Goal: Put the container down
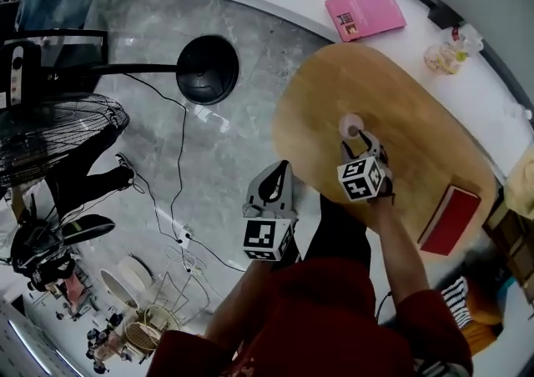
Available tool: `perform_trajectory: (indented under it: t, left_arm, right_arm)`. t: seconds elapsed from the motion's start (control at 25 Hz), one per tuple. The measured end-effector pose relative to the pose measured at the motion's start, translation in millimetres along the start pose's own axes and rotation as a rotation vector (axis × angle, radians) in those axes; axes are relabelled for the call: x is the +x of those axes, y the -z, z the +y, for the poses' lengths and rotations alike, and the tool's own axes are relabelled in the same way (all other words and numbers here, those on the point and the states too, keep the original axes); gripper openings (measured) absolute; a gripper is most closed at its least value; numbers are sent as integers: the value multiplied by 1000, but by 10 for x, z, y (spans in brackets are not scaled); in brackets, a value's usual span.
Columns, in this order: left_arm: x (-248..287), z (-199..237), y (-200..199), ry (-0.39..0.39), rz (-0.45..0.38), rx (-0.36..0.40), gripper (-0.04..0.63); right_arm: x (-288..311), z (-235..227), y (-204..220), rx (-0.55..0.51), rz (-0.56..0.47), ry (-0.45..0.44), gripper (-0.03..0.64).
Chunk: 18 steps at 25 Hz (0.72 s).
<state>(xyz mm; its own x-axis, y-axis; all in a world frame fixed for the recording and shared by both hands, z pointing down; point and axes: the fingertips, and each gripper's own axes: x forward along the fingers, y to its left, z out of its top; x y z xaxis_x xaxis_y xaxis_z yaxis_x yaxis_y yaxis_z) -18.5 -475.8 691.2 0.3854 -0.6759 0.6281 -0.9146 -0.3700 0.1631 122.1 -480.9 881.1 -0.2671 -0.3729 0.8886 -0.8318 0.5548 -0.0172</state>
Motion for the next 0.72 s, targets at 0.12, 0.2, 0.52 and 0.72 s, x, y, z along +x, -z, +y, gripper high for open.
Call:
perform_trajectory:
  t: [0.12,0.2,0.52,0.72]
  left_arm:
    - [-118,76,0,24,-21,21,5]
    - [-238,138,15,38,-34,35,5]
    - [-834,362,28,74,-120,86,5]
    - [-1275,576,89,75,-153,95,5]
  right_arm:
    - [-192,115,17,33,-3,32,216]
    - [-326,233,29,55,-6,53,216]
    - [-908,801,-11,151,-41,107,213]
    - [-1360,1149,-141,206,-105,143,213]
